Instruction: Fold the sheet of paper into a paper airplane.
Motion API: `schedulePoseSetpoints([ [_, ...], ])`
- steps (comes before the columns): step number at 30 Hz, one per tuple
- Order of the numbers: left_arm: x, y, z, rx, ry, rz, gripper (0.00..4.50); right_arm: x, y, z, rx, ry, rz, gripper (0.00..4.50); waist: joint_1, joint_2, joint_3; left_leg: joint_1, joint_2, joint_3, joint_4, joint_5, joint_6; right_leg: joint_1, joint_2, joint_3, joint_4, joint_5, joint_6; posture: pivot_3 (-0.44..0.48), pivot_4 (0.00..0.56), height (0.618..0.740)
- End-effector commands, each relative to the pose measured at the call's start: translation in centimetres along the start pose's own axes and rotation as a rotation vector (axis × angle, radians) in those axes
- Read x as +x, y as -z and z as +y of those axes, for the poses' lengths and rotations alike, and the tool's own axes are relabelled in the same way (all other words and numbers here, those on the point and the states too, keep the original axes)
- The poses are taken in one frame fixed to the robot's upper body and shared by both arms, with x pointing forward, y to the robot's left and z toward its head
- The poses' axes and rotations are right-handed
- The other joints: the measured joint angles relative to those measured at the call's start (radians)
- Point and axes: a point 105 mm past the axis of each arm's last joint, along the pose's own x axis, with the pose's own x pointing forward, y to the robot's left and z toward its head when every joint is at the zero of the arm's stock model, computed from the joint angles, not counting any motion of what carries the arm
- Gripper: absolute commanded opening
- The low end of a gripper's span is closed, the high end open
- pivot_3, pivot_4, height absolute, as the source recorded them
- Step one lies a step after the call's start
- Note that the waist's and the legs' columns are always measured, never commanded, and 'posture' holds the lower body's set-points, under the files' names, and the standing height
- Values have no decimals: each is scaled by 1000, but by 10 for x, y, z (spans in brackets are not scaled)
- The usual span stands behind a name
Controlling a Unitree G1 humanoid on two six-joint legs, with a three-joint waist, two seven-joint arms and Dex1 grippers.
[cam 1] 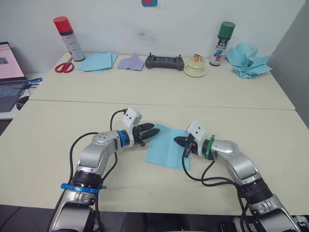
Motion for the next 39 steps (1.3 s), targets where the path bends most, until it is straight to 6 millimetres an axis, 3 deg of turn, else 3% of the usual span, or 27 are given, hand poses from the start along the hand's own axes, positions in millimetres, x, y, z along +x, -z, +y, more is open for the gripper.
schedulePoseSetpoints([
  [1, 1, -16, 0, 48, 5, -45, 1983, -1, 8, 0, 8, 16, 33, 0, 0, 0, 0, 0, 0, 0, 0, 0, 0, 0, 0, 0, 0, 0, 0, 0, 150, 740],
  [10, -13, -57, -6, 105, 46, -190, 1983, -2, 8, 0, 15, 23, 33, 0, 1, 0, 0, 0, 0, 0, 0, 0, 0, 0, 0, 0, 0, 0, 0, 0, 150, 740],
  [14, -8, -55, -24, 128, 136, -162, 1141, -2, 9, 0, 17, 21, 35, 0, 1, 0, 0, 0, 0, 0, 0, 0, 0, 0, 0, 0, 0, 0, 0, 0, 150, 740],
  [18, 3, -27, -40, 198, 197, -31, 41, -3, 9, 0, 17, 25, 39, 0, 1, 0, 0, 0, 0, 0, 0, 0, 0, 0, 0, 0, 0, 0, 0, 0, 150, 740],
  [26, 14, 28, -34, 305, 153, 181, 41, -5, 8, -2, 27, 52, 30, 0, 2, 0, 0, 0, 0, -1, 0, 0, 0, 0, 0, 0, 0, 0, 0, 0, 150, 740],
  [30, 12, 41, -34, 295, 169, 220, 41, -12, 3, -11, 66, 113, -14, 0, 2, 0, 0, -1, 0, -1, 0, 0, 0, 0, 0, -1, 0, 0, 0, 0, 150, 740],
  [34, 12, 42, -35, 290, 173, 216, 41, -22, -9, -23, 158, 202, -113, 0, 2, 0, 0, -1, 0, -1, 0, 0, 0, 0, 0, -1, 0, 0, 0, 0, 150, 740],
  [37, 14, 40, -36, 295, 172, 205, 0, -34, -17, -27, 181, 224, -147, 605, 2, 0, 0, -1, 0, -1, 0, 0, 0, 0, 0, -1, 0, 0, 0, 0, 150, 740],
  [39, 16, 39, -36, 303, 169, 200, 0, -41, -18, -29, 176, 245, -142, 1363, 2, 0, 0, -1, 0, -1, 0, 0, 0, 0, 0, -1, 0, 0, 0, 0, 150, 740],
])
